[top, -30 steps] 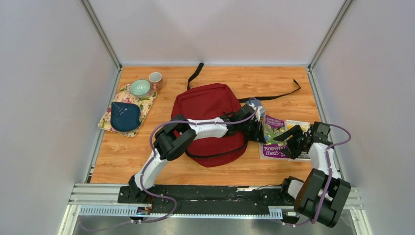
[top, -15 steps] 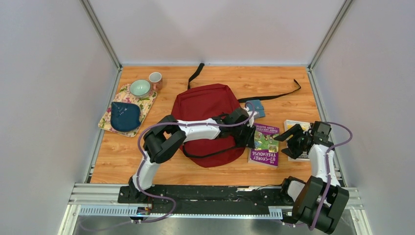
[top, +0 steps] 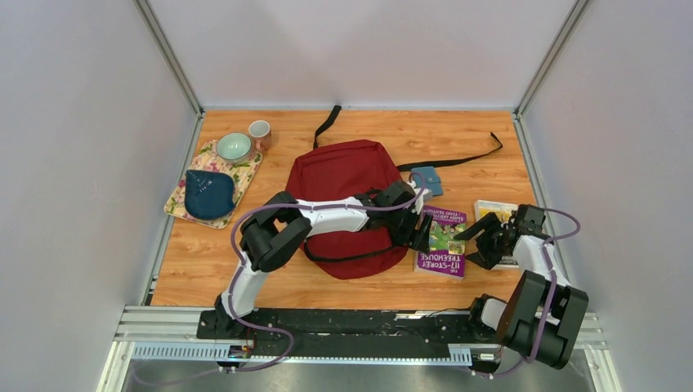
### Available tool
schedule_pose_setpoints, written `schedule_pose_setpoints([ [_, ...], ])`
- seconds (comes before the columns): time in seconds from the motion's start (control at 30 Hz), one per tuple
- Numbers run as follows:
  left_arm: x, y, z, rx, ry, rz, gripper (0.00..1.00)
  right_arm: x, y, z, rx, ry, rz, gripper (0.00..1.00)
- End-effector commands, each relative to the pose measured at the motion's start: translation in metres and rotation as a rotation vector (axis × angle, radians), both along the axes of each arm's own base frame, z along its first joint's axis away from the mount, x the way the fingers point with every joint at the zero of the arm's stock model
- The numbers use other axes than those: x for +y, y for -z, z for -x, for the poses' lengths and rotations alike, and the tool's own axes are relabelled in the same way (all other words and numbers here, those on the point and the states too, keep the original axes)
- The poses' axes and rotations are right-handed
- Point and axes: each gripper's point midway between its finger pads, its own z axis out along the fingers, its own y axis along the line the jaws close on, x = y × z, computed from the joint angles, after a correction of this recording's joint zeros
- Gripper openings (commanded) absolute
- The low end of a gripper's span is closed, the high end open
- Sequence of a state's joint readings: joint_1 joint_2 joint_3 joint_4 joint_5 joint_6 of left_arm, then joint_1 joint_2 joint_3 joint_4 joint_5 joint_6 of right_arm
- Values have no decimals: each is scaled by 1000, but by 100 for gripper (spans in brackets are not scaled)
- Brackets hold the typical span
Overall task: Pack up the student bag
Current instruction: Pick up the book from the center of the board.
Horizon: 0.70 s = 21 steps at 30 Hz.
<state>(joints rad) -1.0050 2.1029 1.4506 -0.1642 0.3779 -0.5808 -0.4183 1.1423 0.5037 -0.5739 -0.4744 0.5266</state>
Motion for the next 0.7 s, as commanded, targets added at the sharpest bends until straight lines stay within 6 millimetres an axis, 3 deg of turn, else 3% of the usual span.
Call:
schedule_pose_setpoints([
  [0.0,-17,-2,4,61,34,71,77,5,5,-10,-35,-27,-19,71],
  [0.3,-47,-6,17,147,99,165,74,20,9,-10,-27,-58,-90,71],
  [0.4,-50,-12,20,167,110,191,50,25,3,-11,-52,-71,-112,71],
  [0.43,-55,-18,20,152,118,218,36,26,0,-12,-60,-70,-122,71],
  [0.67,-66,-48,21,120,156,295,2,39,-24,-15,-135,-103,-200,70],
])
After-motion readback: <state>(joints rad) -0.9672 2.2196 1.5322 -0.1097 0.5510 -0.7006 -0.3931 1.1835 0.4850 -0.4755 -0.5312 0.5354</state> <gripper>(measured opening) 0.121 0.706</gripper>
